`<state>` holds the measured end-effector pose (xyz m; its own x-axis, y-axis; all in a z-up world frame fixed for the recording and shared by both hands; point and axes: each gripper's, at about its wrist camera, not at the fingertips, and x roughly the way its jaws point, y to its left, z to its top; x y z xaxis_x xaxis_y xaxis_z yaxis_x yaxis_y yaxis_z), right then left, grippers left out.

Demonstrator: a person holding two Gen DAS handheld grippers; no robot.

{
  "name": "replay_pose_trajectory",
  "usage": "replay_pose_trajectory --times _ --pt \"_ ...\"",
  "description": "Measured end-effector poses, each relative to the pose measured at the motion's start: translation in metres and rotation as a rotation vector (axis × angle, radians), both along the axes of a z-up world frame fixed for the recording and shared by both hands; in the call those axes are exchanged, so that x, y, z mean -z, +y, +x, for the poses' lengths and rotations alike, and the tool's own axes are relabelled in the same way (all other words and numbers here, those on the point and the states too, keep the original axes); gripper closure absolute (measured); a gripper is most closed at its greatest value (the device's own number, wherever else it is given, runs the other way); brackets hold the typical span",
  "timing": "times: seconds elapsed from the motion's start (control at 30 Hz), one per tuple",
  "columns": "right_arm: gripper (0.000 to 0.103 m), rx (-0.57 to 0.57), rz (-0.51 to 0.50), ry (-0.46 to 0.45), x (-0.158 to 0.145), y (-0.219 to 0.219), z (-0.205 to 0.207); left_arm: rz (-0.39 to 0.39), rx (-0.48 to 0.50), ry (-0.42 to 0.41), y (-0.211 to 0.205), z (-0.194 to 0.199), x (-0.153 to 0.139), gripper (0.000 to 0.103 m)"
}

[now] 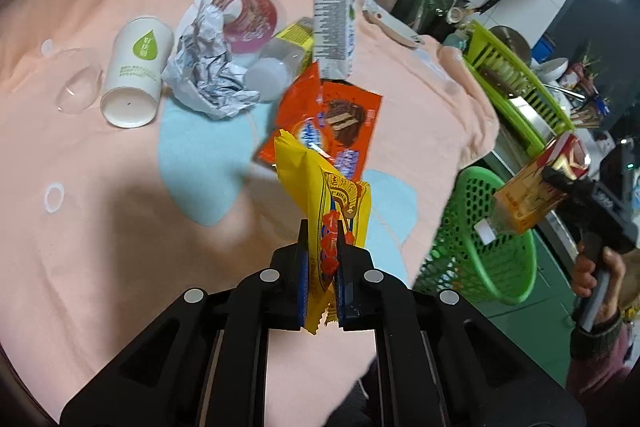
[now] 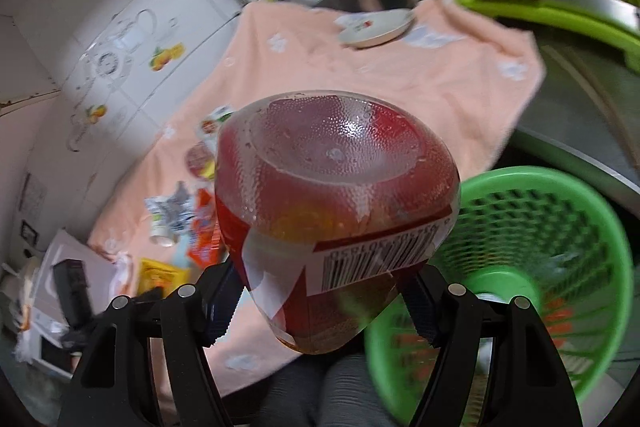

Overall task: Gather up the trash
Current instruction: 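Carry the can into the green basket with the right gripper while the left gripper grasps the yellow wrapper, then drop the yellow snack wrapper into the green basket with the left gripper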

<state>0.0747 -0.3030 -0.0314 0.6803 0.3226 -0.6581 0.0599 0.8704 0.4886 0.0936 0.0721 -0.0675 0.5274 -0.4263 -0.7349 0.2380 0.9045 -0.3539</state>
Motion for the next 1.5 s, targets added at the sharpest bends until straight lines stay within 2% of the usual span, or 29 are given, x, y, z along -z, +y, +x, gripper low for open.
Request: replay_pose_trajectory --times 0.13,0.3,0.57,0.73,0.97,1.2,1.5 --pt "0.035 0.053 -0.055 0.047 0.018 -0.023 -0.007 -0.013 0.027 -0.009 -0.010 -0.005 -0.007 0.094" --pt "0.035 0.087 -0.185 0.149 0.056 -0.037 -0.010 -0.035 0.081 -0.020 -0.027 -0.010 -0.014 0.094" --pt "0.035 0.070 -0.196 0.331 0.122 -0.048 -0.005 -0.052 0.176 -0.019 -0.070 -0.006 -0.017 0.094" --pt "0.035 0.049 -0.187 0.404 0.143 -0.045 -0.004 -0.051 0.228 -0.006 -0.096 -0.004 -0.014 0.094" --pt "0.034 0.034 -0.183 0.448 0.156 -0.038 0.001 -0.051 0.292 -0.005 -0.127 -0.002 -0.015 0.094" --pt "0.033 0.046 -0.187 0.448 0.162 -0.035 -0.004 -0.048 0.342 0.002 -0.154 -0.002 -0.015 0.094" --pt "0.030 0.065 -0.206 0.369 0.121 -0.064 -0.026 -0.037 0.409 0.021 -0.190 0.000 -0.010 0.094"
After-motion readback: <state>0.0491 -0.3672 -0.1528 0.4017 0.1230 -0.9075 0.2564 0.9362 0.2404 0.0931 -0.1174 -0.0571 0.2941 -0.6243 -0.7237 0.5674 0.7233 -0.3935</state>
